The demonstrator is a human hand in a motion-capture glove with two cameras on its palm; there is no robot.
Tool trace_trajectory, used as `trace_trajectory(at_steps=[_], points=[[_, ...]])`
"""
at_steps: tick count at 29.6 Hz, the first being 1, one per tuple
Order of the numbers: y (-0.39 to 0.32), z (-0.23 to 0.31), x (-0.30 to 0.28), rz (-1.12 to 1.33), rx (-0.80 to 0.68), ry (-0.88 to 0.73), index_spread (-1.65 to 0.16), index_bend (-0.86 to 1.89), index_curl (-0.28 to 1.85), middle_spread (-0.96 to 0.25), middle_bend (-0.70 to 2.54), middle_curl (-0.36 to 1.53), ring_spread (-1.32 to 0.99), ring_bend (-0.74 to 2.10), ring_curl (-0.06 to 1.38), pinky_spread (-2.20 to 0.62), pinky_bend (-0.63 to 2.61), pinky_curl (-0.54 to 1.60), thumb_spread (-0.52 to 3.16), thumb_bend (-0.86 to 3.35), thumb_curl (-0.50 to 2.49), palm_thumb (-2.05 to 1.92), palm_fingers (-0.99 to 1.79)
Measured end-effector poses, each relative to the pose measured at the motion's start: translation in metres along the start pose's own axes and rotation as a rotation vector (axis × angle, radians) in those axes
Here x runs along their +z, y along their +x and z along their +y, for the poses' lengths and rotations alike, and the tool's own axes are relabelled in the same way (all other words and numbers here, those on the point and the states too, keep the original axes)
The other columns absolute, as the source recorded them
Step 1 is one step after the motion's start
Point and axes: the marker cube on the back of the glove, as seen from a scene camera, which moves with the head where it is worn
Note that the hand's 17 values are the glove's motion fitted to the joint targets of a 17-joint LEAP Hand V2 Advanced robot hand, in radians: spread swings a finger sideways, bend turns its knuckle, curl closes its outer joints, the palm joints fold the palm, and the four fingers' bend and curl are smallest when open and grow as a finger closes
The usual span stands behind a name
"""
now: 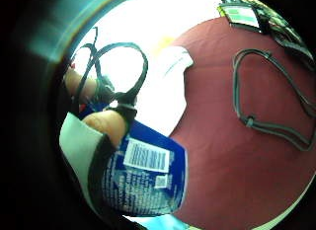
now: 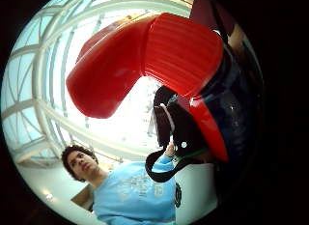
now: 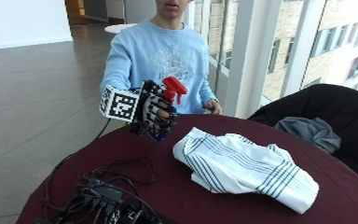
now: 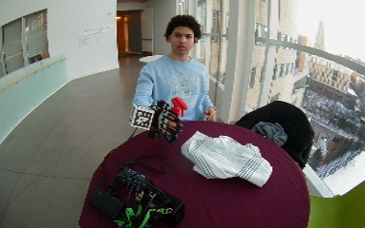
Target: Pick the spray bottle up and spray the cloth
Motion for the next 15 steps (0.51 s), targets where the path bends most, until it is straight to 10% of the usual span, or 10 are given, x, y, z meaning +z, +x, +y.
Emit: trace_trajectory(at_steps=[15], points=[[-0.017,-0.027,0.004,0.004,0.114,-0.234,-0.17,0.14,0.36,-0.05,0.37,0.46,0.01,0.5,0.4,0.19,0.22,0.35,1.19,-0.03,0.29,0.44,1.18]])
